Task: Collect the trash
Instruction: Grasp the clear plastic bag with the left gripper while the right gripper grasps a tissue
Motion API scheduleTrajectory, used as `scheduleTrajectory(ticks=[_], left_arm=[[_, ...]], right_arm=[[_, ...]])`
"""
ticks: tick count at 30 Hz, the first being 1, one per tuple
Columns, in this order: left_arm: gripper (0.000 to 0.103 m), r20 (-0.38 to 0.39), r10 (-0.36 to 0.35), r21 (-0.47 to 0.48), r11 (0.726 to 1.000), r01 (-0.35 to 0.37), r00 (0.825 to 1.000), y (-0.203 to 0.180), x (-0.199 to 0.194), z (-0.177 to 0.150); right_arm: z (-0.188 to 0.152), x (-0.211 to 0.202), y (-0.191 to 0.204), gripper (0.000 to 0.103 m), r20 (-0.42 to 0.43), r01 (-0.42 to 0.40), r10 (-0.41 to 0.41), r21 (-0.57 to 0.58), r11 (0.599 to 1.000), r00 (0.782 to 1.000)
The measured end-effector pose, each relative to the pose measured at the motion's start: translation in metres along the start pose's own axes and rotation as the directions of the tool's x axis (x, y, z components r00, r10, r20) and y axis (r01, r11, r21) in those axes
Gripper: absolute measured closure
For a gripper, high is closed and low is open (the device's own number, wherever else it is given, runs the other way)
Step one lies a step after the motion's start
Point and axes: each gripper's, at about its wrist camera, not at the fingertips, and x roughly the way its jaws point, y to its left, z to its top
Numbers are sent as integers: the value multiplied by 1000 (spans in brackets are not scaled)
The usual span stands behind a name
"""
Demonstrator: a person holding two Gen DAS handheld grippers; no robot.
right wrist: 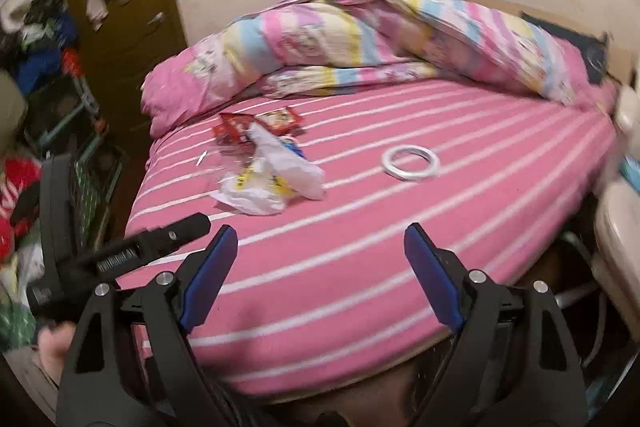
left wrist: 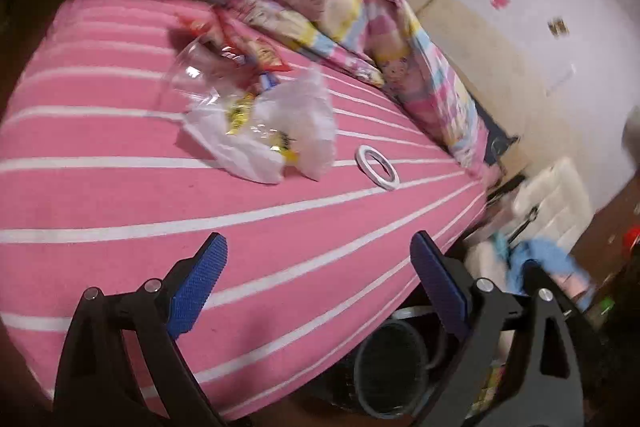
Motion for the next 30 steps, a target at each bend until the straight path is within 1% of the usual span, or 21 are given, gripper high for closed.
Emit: scheduleTrajectory(ticks=[1,2,3,6,7,9,13,16,18,21,25,28,30], left_arm=[[13,13,0,-7,1000,0,1000,9,-1,6],[13,44,16,-12,1000,-16,999,22,-6,16],[13,55,26,-18,1000,-25,998,29,-7,22],[13,63,50,-35,998,-47,997,48,-5,46],[13,61,71,-27,997,-70,996,54,-3,54],[13,52,94,-12,996,-93,994,62,4,66],[13,12,111,-15,994,-111,994,79,28,83],[13,8,137,39,990,-137,991,83,43,100],[13,13,147,48,988,-148,989,88,54,111],[13,2,171,43,984,-171,985,97,69,126],[13,-42,173,26,985,-172,984,107,89,137],[13,-68,233,44,972,-230,970,111,106,143],[13,-94,243,27,970,-242,965,116,117,147]], right_arm=[[2,7,6,18,-2,3,-3,-19,1000,1000],[4,16,13,18,-8,3,-3,-34,999,1000],[7,27,18,18,-17,-5,4,-45,999,1000],[18,55,31,18,-33,-13,11,-72,997,999],[21,63,33,18,-37,-15,12,-79,997,999],[29,83,40,18,-47,-20,16,-90,996,999],[42,118,52,18,-65,-27,19,-130,991,998],[51,146,59,18,-82,-27,15,-153,988,996],[56,161,62,18,-93,-28,13,-162,986,996],[61,184,65,18,-112,-37,18,-165,986,994],[67,211,66,18,-132,-36,13,-170,985,991],[71,232,65,18,-149,-28,2,-172,985,989],[71,241,64,19,-154,-17,-9,-168,986,988]])
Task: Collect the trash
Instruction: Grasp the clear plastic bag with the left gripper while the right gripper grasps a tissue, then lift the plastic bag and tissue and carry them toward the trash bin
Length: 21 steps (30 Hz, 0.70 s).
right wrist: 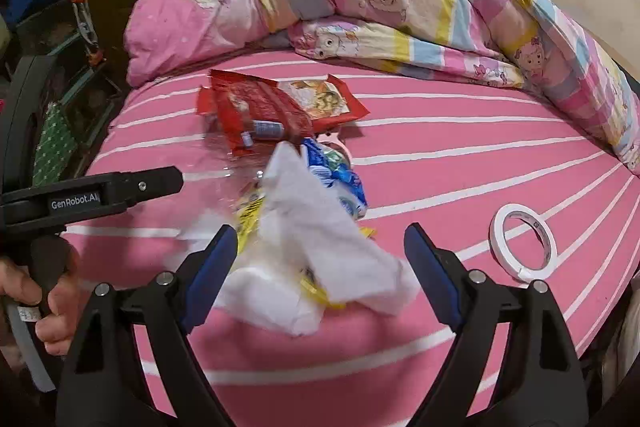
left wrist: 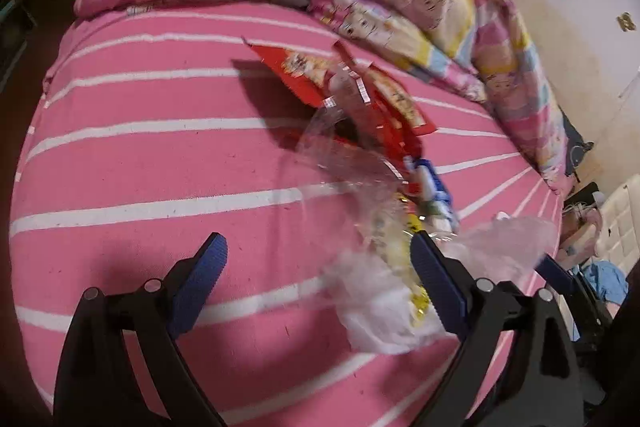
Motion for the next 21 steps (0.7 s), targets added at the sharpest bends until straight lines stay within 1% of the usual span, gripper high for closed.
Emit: scheduleTrajectory(ticks=[2,3,4,5,6,7,8,9,10,11,12,15,21], left_arm=[[15,-19,-14,-16,1000,14,1000,2,8,3],[22,-32,-24,-25,999,23,999,3,12,4],[30,-42,-31,-31,999,30,999,3,16,4],[40,-74,-45,-45,998,42,996,4,23,3],[48,-87,-54,-52,997,49,995,4,27,3],[55,-99,-65,-62,996,59,993,4,31,2],[71,-108,-69,-67,996,62,992,5,33,0],[78,-112,-79,-72,995,71,991,4,33,-1],[81,-111,-96,-77,993,87,989,4,32,-1],[87,-108,-101,-74,993,93,989,2,32,-1],[91,-101,-107,-66,993,100,989,0,29,-1],[99,-80,-110,-44,993,107,991,-4,19,0],[100,-57,-147,-54,988,144,988,0,1,-1]], right_arm=[[1,6,-2,26,-10,9,-9,6,1000,1000],[2,10,-3,29,-22,13,-13,9,1000,1000],[3,14,-5,35,-34,15,-14,13,1000,999],[3,18,-6,41,-49,19,-18,13,1000,999],[3,20,-7,45,-58,21,-20,12,1000,998],[3,22,-8,53,-70,23,-22,13,1000,997],[3,24,-10,65,-81,26,-24,17,1000,996],[3,24,-11,71,-86,28,-27,20,999,996],[2,23,-13,84,-88,34,-32,23,999,996],[2,22,-14,92,-87,37,-34,27,999,996],[2,20,-17,94,-83,36,-33,34,999,996],[3,10,-22,99,-60,40,-37,45,998,998],[4,-16,-28,101,-20,24,-23,77,997,1000]])
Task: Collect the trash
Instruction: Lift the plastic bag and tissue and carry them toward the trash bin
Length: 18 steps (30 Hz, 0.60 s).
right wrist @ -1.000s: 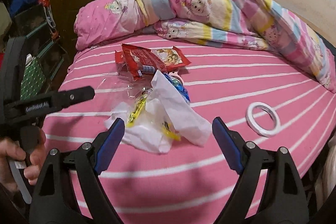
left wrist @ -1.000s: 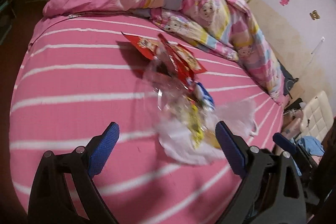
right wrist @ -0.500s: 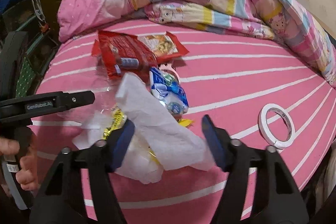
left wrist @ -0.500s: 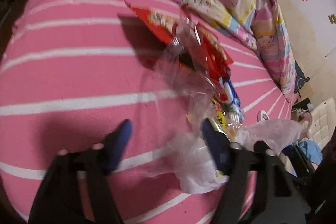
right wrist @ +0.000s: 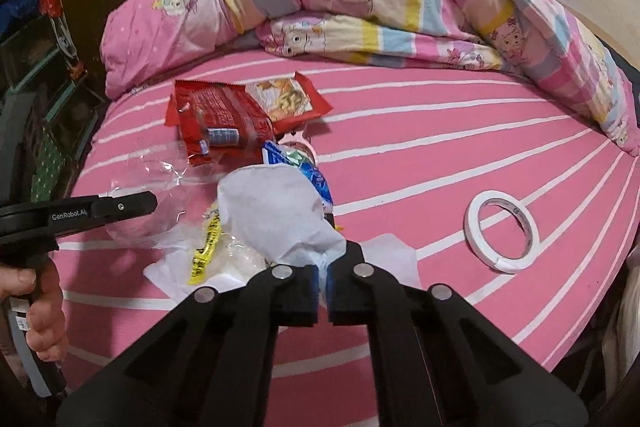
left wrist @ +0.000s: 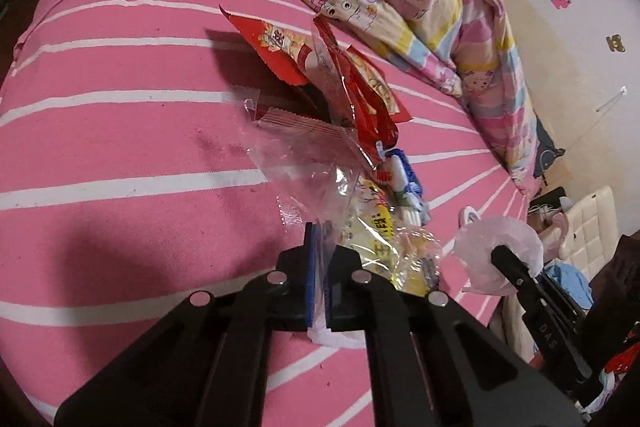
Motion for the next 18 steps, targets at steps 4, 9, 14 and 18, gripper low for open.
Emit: scheduleTrajectory(ticks=[4,9,14,18], left_arm=[[100,24,-13,16,1000,12,1000,-3,-19,-5],[100,44,-43,49,998,41,998,-16,-46,-20],[100,39,-72,114,991,68,997,-44,-60,-47],[100,32,-86,170,982,80,996,-68,-66,-75]], right_arm=[[-6,-18,1,101,19,-28,27,17,999,999],[-22,-49,4,101,44,-61,60,32,998,997],[-42,-85,1,101,68,-82,78,54,995,995],[-64,-117,-12,101,80,-88,82,71,994,993]])
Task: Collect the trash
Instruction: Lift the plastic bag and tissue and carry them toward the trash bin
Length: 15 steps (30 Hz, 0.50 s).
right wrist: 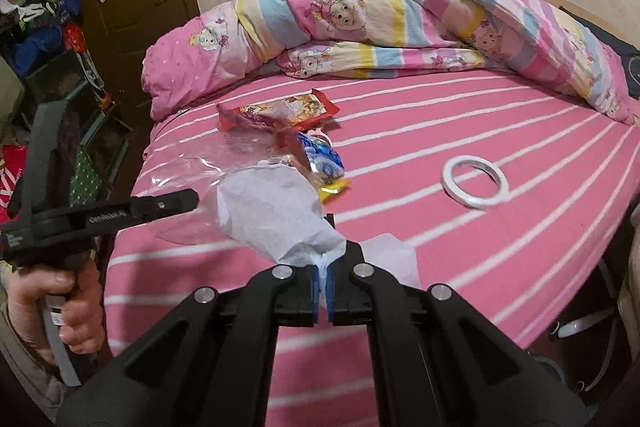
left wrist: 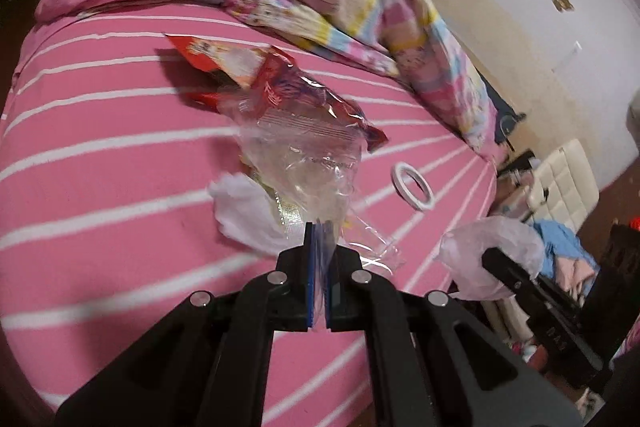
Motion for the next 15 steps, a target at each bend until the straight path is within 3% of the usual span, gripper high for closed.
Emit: scheduleTrajectory(ticks=[11,15], left_arm=[[100,-68,-23,39,999,26,997,-53,-2,-66],[100,-151,31,19,999,-29,988,-65,8,-86]], right_arm=[[-47,-64,-50,101,5,-2,1,87,996,1000],[-68,-80,-65,100,0,-5,5,126,992,1000]])
